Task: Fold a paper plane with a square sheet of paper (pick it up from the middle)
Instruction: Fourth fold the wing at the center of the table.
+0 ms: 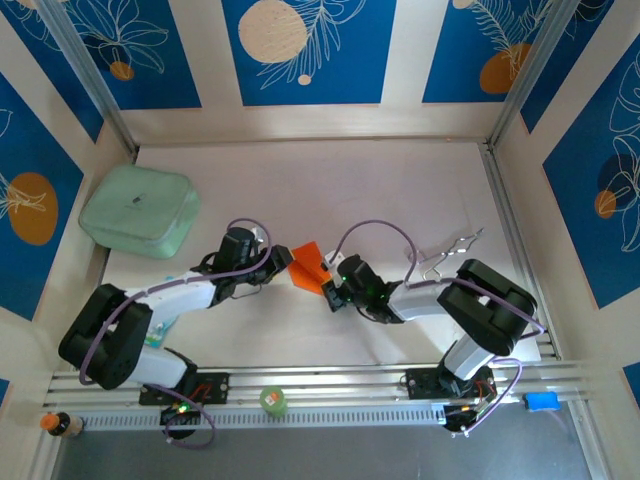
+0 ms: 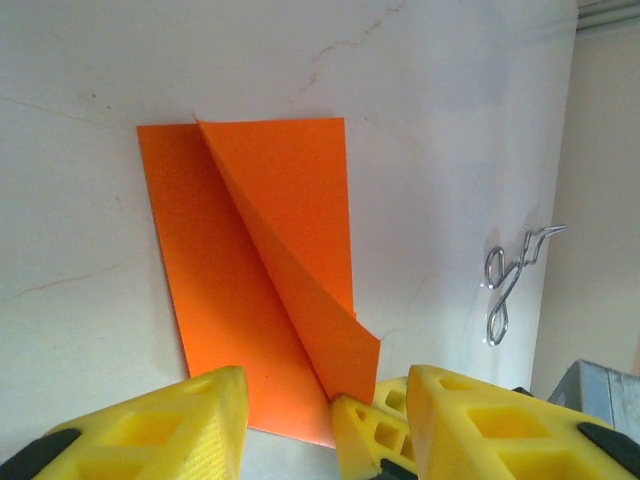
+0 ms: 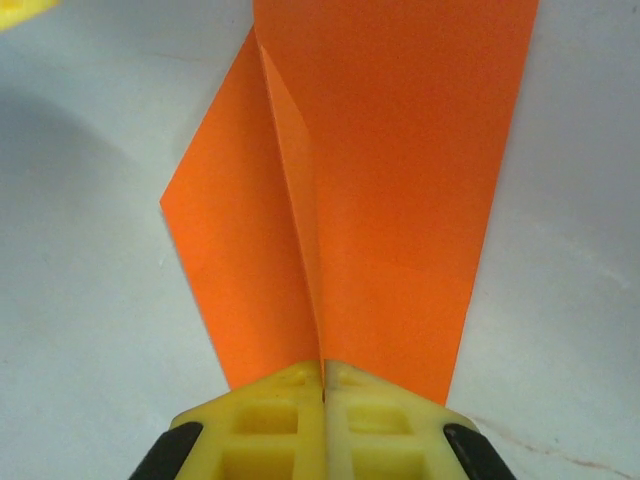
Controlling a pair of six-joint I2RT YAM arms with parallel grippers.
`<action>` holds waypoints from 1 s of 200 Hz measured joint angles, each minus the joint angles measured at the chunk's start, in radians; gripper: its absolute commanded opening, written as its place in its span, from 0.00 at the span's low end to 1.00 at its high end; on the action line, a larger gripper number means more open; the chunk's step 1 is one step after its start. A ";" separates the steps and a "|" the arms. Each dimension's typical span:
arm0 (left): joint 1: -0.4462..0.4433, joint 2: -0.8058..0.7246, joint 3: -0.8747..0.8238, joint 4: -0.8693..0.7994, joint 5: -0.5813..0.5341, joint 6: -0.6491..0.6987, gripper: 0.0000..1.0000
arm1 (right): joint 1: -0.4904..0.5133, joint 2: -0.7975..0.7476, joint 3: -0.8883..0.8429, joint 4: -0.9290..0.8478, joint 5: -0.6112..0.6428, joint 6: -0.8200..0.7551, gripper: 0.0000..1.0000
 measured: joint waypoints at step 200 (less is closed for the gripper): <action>-0.048 0.271 0.143 0.056 0.115 0.000 0.05 | -0.209 0.068 -0.077 0.218 -0.399 0.403 0.02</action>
